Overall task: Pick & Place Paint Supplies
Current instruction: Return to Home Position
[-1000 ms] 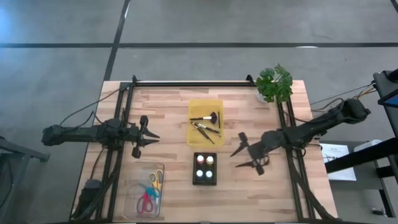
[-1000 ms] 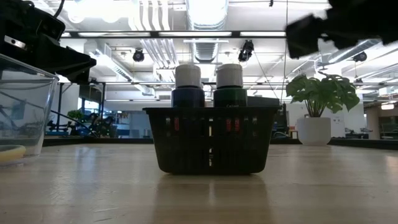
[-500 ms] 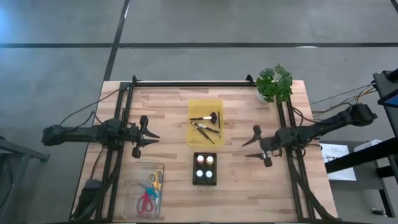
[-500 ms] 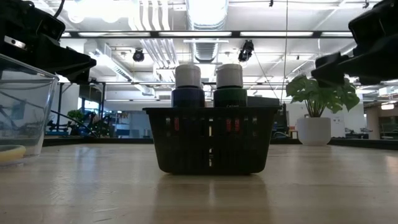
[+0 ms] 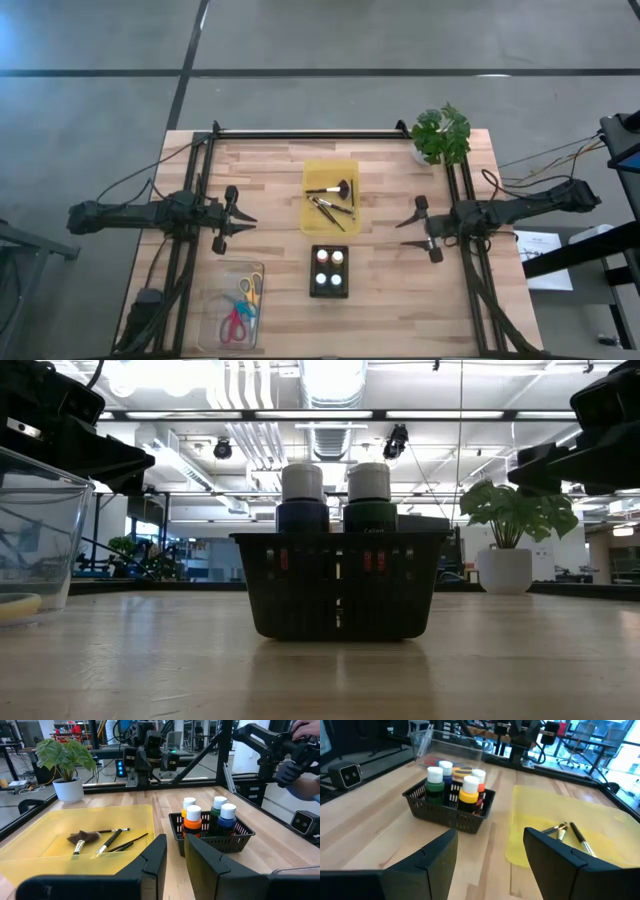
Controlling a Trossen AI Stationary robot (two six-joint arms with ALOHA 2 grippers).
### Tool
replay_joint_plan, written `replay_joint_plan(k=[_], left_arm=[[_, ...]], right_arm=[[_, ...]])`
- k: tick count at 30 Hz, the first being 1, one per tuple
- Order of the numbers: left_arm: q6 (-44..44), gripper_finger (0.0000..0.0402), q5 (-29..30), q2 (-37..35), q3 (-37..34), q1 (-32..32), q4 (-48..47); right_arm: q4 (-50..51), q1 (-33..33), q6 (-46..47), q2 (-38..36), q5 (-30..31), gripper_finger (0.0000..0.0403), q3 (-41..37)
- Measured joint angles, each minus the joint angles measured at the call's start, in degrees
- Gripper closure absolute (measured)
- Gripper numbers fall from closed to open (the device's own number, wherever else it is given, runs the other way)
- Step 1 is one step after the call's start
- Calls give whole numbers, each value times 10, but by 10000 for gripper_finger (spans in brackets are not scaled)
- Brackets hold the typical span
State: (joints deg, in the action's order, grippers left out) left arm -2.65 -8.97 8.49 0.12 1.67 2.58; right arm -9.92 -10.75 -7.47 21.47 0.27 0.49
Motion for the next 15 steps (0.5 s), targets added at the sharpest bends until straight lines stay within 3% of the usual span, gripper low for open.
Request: replay_joint_plan(k=[8, 15], left_arm=[[0, 326, 0, 0, 0, 0, 0], [0, 327, 0, 0, 0, 0, 0]], right_arm=[[92, 2, -6, -93, 12, 177, 0], [91, 2, -48, -127, 20, 177, 0]])
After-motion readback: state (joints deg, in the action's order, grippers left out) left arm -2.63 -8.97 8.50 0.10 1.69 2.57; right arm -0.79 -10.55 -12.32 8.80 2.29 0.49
